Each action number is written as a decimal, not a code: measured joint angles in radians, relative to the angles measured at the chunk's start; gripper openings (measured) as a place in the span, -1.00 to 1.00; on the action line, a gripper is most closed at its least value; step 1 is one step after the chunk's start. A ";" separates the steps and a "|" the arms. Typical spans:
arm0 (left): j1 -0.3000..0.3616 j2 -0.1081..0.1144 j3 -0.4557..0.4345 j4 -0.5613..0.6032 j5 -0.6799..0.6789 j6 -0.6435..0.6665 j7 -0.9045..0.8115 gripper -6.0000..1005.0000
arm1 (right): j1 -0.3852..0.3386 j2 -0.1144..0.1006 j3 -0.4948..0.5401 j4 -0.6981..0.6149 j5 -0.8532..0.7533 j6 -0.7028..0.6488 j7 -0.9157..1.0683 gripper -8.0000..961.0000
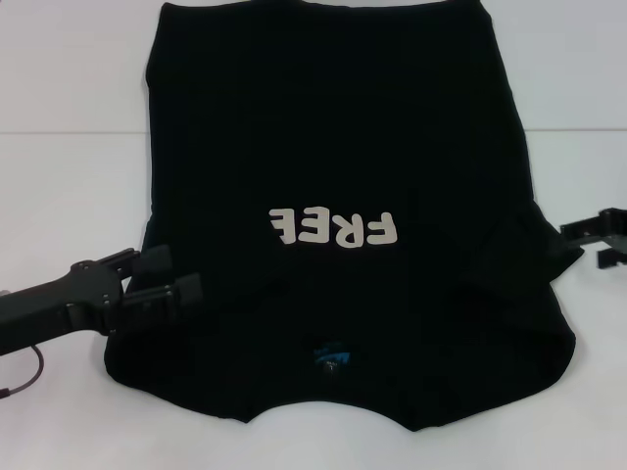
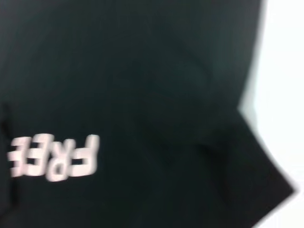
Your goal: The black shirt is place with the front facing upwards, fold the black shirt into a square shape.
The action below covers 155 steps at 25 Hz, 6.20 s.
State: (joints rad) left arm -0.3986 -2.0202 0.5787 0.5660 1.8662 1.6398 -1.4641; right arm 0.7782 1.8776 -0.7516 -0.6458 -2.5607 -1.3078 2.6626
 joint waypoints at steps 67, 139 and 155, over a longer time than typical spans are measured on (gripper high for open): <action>-0.008 0.003 0.002 0.005 0.025 -0.012 -0.022 0.80 | 0.065 0.038 -0.016 0.127 -0.140 0.264 -0.022 0.79; -0.015 0.005 0.000 0.000 0.025 -0.012 -0.022 0.80 | 0.118 0.091 -0.024 0.156 -0.136 0.329 -0.067 0.79; -0.015 0.005 0.000 0.000 0.025 -0.018 -0.022 0.81 | 0.090 0.066 -0.021 0.155 -0.145 0.300 -0.076 0.79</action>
State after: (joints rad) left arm -0.4133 -2.0155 0.5783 0.5660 1.8913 1.6217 -1.4864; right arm 0.8683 1.9437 -0.7728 -0.4910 -2.7060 -1.0079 2.5869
